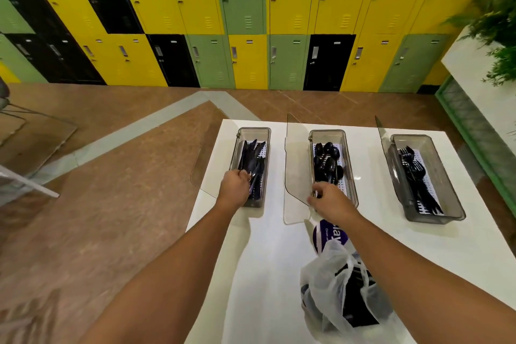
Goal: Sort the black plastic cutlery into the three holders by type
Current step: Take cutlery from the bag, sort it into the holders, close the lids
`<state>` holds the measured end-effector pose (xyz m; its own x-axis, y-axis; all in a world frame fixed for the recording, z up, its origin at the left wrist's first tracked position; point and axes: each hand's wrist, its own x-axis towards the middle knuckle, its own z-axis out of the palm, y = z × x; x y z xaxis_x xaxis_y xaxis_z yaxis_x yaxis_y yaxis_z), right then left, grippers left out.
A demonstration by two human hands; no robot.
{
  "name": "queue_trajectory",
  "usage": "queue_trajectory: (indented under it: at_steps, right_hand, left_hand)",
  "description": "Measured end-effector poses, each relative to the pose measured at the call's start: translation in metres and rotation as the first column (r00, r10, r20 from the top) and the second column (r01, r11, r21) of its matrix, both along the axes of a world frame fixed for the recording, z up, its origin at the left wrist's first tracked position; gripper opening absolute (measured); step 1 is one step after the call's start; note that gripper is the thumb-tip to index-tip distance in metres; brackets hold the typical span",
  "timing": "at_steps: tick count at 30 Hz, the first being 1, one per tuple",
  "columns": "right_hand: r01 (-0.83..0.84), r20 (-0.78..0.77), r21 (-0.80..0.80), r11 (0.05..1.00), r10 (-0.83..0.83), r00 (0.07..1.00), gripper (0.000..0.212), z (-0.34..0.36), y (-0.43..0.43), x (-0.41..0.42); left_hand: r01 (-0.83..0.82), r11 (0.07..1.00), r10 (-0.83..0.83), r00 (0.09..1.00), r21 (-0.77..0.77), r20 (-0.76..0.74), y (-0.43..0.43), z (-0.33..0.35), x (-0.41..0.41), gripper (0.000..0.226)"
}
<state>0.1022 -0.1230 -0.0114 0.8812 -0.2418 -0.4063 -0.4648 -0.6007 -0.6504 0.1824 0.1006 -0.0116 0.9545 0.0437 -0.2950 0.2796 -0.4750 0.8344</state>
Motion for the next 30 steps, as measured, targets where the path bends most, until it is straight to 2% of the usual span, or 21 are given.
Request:
queue_trajectory:
  at_steps: [8,12,14,18,21,25,26,28,30]
  right_hand:
    - [-0.037,0.011,-0.011,0.999,0.037,0.999,0.050,-0.003,-0.003,-0.002]
    - [-0.048,0.014,0.001,0.999,0.048,0.999,0.049,-0.005,-0.006,-0.005]
    - [-0.044,0.027,0.015,0.999,0.044,0.999,0.046,-0.003,-0.006,-0.007]
    - [-0.002,0.052,0.053,0.999,-0.001,0.999,0.036,0.002,-0.009,-0.008]
    - [0.029,0.098,0.084,0.996,-0.037,0.994,0.026,0.008,-0.012,-0.011]
    - [0.069,0.210,0.060,0.996,-0.080,0.974,0.009,0.027,-0.020,-0.029]
    - [0.084,0.223,0.073,0.994,-0.098,0.970,0.011,0.031,-0.023,-0.035]
    - [0.101,0.210,0.140,0.985,-0.129,0.969,0.029,0.037,-0.029,-0.051]
    - [0.105,0.166,0.205,0.973,-0.140,0.976,0.042,0.038,-0.032,-0.067]
  left_hand:
    - [-0.001,0.983,0.019,0.995,0.183,-0.098,-0.016,-0.011,0.025,0.028]
    - [0.065,0.970,-0.039,0.993,0.233,-0.115,-0.024,-0.012,0.024,0.023]
    - [0.089,0.962,-0.061,0.992,0.257,-0.114,-0.022,-0.012,0.020,0.013]
    - [0.101,0.952,-0.092,0.995,0.288,-0.047,-0.013,-0.008,0.010,0.013]
    - [0.092,0.971,-0.115,0.989,0.222,0.094,-0.010,0.004,-0.003,0.017]
    - [0.089,0.996,-0.086,0.952,0.005,0.294,-0.015,0.021,-0.040,0.039]
    - [0.093,0.993,-0.063,0.942,-0.074,0.329,-0.016,0.022,-0.054,0.043]
    - [0.159,0.961,-0.071,0.933,-0.227,0.353,-0.023,0.024,-0.084,0.045]
    - [0.266,0.914,-0.165,0.933,-0.306,0.320,-0.030,0.022,-0.108,0.045]
